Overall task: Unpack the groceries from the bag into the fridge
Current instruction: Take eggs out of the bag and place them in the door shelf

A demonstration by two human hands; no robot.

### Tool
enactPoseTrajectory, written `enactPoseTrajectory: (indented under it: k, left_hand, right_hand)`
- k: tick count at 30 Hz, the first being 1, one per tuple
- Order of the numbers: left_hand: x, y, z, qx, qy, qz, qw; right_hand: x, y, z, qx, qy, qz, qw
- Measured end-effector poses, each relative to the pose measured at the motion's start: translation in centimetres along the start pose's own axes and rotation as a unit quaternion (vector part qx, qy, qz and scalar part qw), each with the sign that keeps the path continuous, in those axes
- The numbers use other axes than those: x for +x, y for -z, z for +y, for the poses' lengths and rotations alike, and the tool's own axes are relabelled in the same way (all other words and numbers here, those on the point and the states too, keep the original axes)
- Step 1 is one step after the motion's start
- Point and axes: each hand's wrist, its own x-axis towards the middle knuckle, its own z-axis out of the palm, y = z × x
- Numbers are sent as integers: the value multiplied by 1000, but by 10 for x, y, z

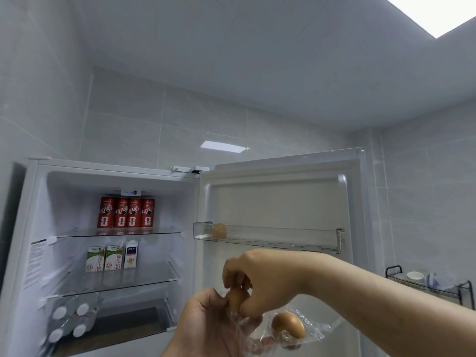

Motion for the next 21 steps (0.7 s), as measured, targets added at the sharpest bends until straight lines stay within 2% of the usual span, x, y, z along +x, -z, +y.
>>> enactPoseTrajectory:
  k: [8,14,21]
  left_hand:
    - [-8,-15,-5,2,8,-41,999]
    - [-6,-19,-4,6,-4,-41,999]
    - [2,-2,12,46,43,-27,998]
  right_hand:
    - [-10,4,1,-7,24,1,1000]
    - [-11,5,10,28,12,11,999]
    - [1,23,28,102,-31,101,989]
